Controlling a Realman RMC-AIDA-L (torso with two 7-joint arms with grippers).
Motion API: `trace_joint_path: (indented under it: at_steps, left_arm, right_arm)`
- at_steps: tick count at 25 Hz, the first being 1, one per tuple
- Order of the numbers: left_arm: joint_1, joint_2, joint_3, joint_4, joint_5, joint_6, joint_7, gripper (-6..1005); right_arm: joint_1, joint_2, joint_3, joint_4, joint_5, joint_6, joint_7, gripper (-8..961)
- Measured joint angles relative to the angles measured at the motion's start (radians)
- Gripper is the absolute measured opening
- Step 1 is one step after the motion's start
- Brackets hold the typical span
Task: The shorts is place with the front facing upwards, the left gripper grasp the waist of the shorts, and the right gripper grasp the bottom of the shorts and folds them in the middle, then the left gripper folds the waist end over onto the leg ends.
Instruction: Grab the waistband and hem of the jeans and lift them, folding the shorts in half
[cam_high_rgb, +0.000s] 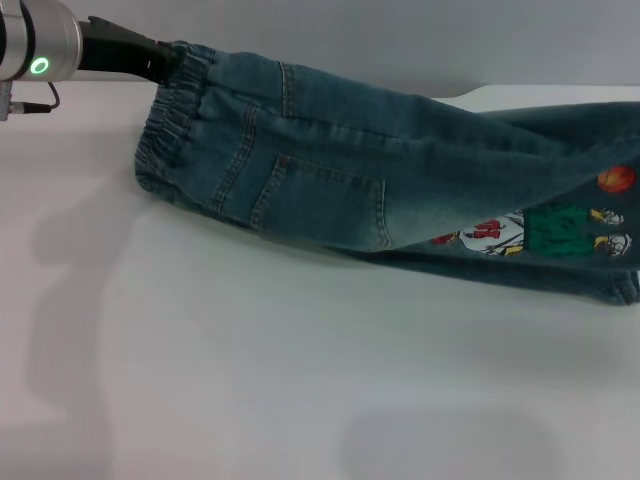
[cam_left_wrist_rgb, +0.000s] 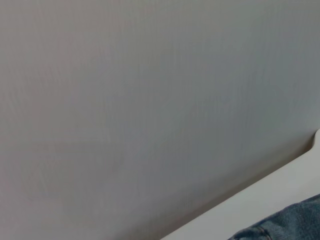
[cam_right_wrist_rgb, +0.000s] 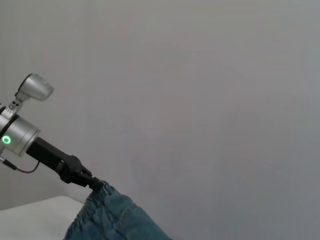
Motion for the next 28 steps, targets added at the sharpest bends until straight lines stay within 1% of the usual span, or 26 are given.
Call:
trace_joint_path:
  at_steps: [3,8,15,28]
  left_arm:
    - [-0.002,0.000,0.000,0.000,0.000,0.000,0.000,63]
    - [-0.007,-0.001,0.005,0.000,0.000,0.002,0.000,63]
    - [-0.009,-0.002,0.009,0.000,0.000,0.007,-0.004,64]
    - [-0.016,-0.001,0.009,-0.012,0.000,0.005,-0.009,65]
  right_arm:
    - [-0.005,-0.004,0.004,0.043,-0.018,0.022,-0.004,61]
    - [-0.007,-0.004,-0.004,0.066,-0.048,0.064,-0.010,62]
    - [-0.012,-0.002,-0.005,0.074,-0.092,0.069,-0.012,64]
    - [-0.023,-0.004,0.004,0.050,-0.089,-0.082,-0.012,68]
